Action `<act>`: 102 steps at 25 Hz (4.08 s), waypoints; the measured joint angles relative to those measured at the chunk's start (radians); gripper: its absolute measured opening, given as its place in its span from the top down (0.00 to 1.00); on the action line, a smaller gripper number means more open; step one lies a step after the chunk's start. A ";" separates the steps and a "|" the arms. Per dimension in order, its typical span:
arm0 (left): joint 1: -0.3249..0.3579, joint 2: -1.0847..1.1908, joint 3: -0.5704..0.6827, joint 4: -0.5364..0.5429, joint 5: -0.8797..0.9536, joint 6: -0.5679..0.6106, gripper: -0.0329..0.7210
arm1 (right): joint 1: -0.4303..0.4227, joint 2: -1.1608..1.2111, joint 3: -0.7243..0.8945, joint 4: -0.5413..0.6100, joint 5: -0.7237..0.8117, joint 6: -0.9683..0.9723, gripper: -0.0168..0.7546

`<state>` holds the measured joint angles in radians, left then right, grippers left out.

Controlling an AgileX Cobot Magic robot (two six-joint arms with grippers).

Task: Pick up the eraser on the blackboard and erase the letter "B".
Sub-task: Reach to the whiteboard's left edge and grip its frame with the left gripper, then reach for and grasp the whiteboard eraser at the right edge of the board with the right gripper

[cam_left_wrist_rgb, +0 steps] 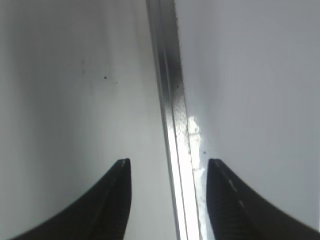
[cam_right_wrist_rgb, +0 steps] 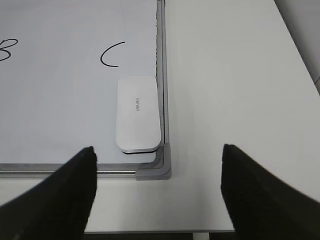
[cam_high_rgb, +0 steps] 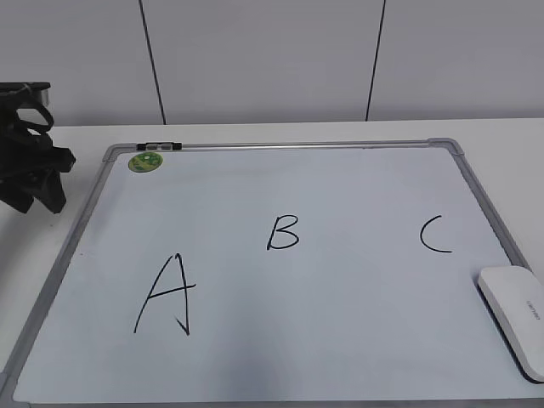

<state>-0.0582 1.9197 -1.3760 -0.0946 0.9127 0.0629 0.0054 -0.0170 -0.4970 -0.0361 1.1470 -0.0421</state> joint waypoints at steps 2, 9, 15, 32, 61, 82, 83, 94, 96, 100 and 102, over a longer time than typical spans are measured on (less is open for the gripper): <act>0.000 0.036 -0.040 0.000 0.002 -0.017 0.47 | 0.000 0.000 0.000 0.000 0.000 0.000 0.24; 0.000 0.146 -0.139 0.000 0.021 -0.030 0.48 | 0.000 0.000 0.000 0.000 0.000 0.000 0.24; 0.000 0.192 -0.152 0.006 0.024 -0.047 0.49 | 0.000 0.000 0.000 0.000 0.000 0.000 0.24; 0.000 0.245 -0.155 0.013 0.024 -0.051 0.60 | 0.000 0.000 0.000 0.000 0.000 0.000 0.24; 0.000 0.261 -0.158 -0.009 0.009 -0.053 0.61 | 0.000 0.000 0.000 0.000 0.000 0.000 0.24; 0.000 0.265 -0.162 -0.028 0.011 -0.063 0.89 | 0.000 0.000 -0.002 0.002 0.000 0.000 0.24; 0.000 0.265 -0.162 -0.028 0.011 -0.063 0.89 | 0.000 0.008 -0.005 0.002 0.000 0.000 0.24; 0.000 0.265 -0.162 -0.022 0.014 -0.063 0.89 | 0.000 0.480 -0.095 0.006 -0.029 -0.002 0.24; 0.000 0.265 -0.163 -0.021 0.016 -0.063 0.89 | 0.002 0.570 -0.114 0.011 -0.075 -0.002 0.24; 0.000 0.265 -0.163 -0.021 0.016 -0.063 0.89 | 0.002 0.724 -0.151 0.016 -0.133 -0.002 0.24; 0.000 0.265 -0.163 -0.021 0.016 -0.063 0.89 | 0.004 0.805 -0.172 0.025 -0.143 -0.004 0.24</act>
<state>-0.0582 2.1852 -1.5393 -0.1153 0.9291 0.0000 0.0090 0.7884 -0.6691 -0.0109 1.0043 -0.0457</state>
